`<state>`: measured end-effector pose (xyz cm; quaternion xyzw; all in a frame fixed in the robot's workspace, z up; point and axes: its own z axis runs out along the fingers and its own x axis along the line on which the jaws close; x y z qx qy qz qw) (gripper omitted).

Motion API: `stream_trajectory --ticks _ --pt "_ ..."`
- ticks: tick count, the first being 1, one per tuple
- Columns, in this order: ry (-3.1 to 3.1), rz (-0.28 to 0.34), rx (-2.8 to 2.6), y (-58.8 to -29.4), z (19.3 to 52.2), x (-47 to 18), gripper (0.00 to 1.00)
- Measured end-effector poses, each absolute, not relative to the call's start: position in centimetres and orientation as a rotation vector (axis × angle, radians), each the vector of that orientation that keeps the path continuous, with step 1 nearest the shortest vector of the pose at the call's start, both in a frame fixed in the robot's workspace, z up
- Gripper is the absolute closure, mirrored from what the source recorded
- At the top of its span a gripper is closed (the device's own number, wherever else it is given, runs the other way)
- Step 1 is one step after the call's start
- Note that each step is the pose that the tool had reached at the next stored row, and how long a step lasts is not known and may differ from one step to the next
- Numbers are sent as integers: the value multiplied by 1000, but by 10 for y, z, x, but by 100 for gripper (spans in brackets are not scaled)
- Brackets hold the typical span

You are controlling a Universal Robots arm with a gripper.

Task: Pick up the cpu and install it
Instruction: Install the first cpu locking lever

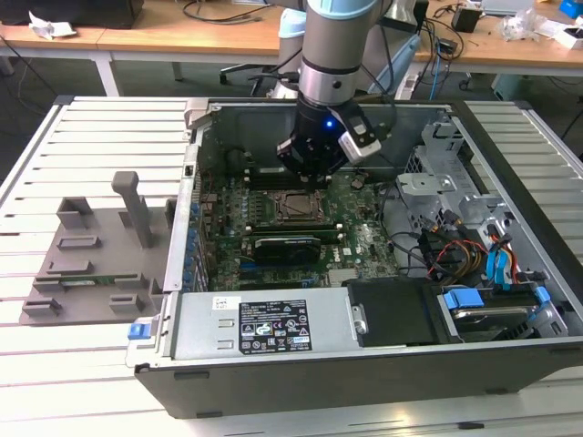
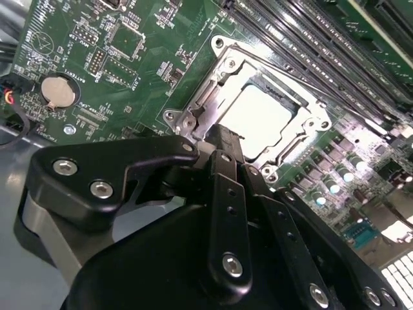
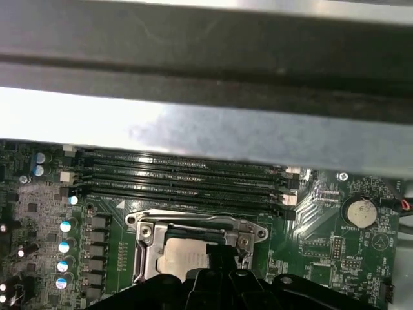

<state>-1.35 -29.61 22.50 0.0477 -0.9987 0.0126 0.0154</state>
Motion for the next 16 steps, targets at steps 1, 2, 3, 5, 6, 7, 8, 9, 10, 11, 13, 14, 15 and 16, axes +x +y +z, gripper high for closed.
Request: stream_trajectory --ticks 1,2,3,5,6,7,8,9,10,11,13,14,15,16 --pt "-3107 42 148 -296 228 -14 89" --pt "-3107 44 148 -296 230 -14 89" --pt "-3107 47 148 -296 234 -14 89" --pt "-3106 51 148 -296 241 -14 89" --pt "-3106 53 148 -296 243 -14 89" --pt "-3106 54 148 -296 246 -14 89" --pt "-3106 57 148 -296 248 -14 89" --pt "-3106 60 148 -296 252 -14 89" --pt "-3106 62 148 -296 254 -14 89" --pt "-3106 63 148 -296 256 -14 89" --pt "-3106 66 148 -296 260 -14 89" --pt "-3106 68 148 -296 264 -14 89" --pt "-3106 70 148 -296 266 -14 89" --pt "-3105 71 148 -296 268 -14 89"
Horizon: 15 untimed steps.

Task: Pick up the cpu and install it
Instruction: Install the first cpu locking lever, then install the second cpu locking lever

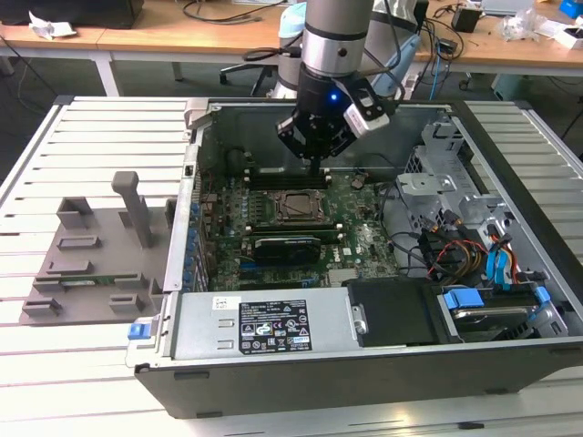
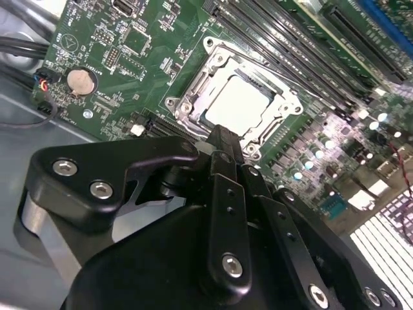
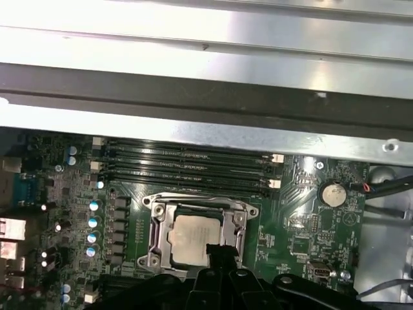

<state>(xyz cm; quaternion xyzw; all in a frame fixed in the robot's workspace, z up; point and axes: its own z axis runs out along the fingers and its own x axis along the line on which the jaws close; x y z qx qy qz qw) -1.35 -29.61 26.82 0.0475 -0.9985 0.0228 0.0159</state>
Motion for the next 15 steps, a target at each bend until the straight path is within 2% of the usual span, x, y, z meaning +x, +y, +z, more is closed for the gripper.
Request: stream_trajectory --ticks 7,15 --pt "-3105 76 148 -296 288 -14 89" --pt "-3105 75 148 -296 289 -14 89"
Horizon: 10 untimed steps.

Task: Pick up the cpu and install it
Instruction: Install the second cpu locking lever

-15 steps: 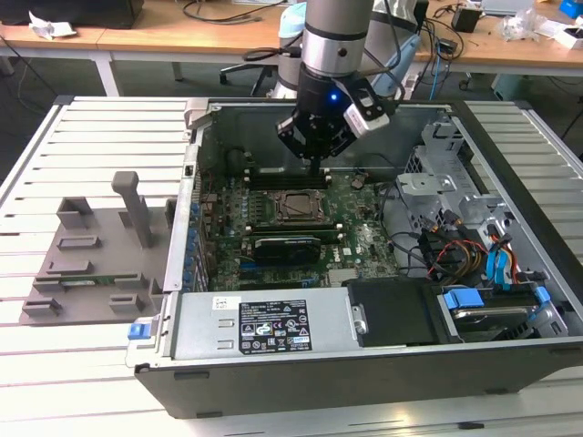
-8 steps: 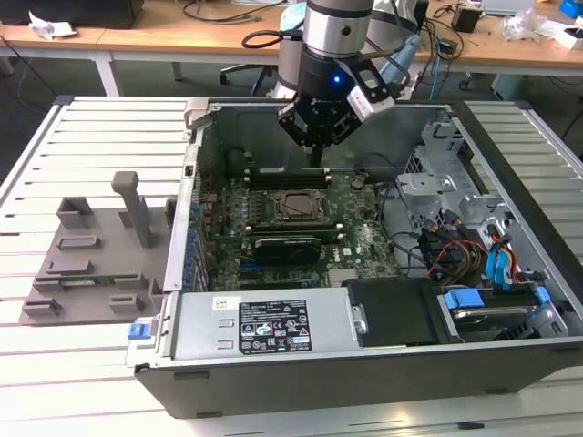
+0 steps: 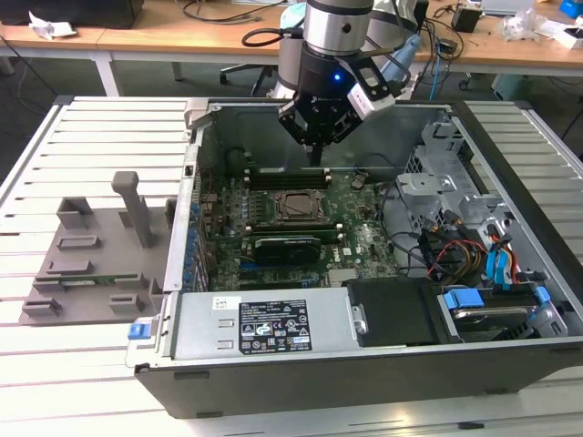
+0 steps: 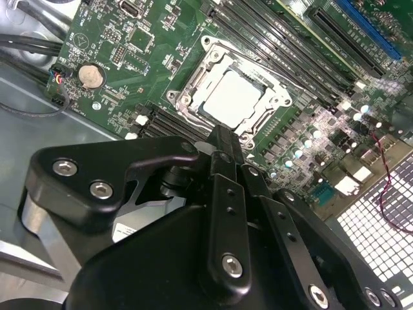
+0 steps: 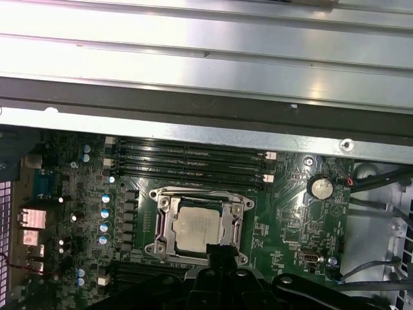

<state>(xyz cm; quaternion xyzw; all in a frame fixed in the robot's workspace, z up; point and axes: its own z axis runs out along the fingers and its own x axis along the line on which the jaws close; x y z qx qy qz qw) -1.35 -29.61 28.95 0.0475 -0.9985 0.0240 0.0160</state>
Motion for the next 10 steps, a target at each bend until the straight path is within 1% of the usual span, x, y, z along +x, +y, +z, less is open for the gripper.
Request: stream_trajectory --ticks 10 --pt "-3105 74 148 -299 289 -14 89"
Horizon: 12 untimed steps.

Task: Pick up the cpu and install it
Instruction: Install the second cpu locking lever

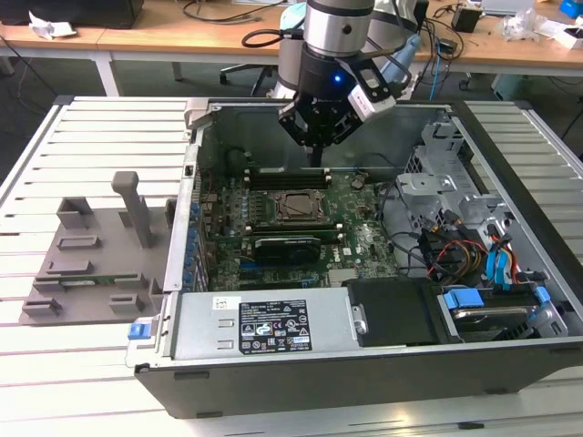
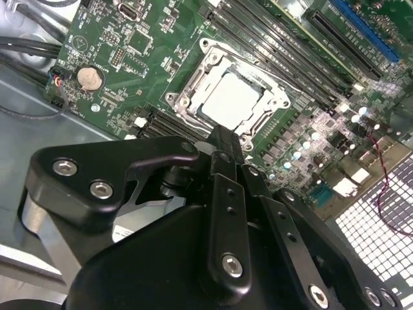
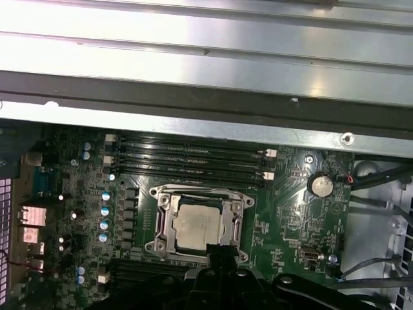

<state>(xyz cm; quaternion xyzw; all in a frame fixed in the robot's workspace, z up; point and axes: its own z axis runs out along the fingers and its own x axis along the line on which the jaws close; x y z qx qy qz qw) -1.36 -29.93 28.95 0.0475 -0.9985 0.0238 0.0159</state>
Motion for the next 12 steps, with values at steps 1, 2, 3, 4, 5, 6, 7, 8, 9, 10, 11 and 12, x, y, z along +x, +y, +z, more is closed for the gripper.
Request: stream_trajectory --ticks 1,2,3,4,5,6,7,8,9,10,11,12 --pt "-3105 74 148 -306 289 -14 89" --pt "-3105 74 148 -308 289 -14 89" --pt "-3105 74 148 -309 289 -14 89" --pt "-3105 74 148 -311 289 -14 89" --pt "-3105 73 148 -312 289 -14 89" --pt "-3105 73 148 -314 289 -14 89" --pt "-3105 73 148 -315 289 -14 89" --pt "-3105 73 148 -316 289 -14 89" --pt "-3105 73 148 -318 289 -14 89" --pt "-3105 73 148 -319 289 -14 89" --pt "-3106 70 148 -322 289 -14 89" --pt "-3106 52 148 -325 288 -14 89"
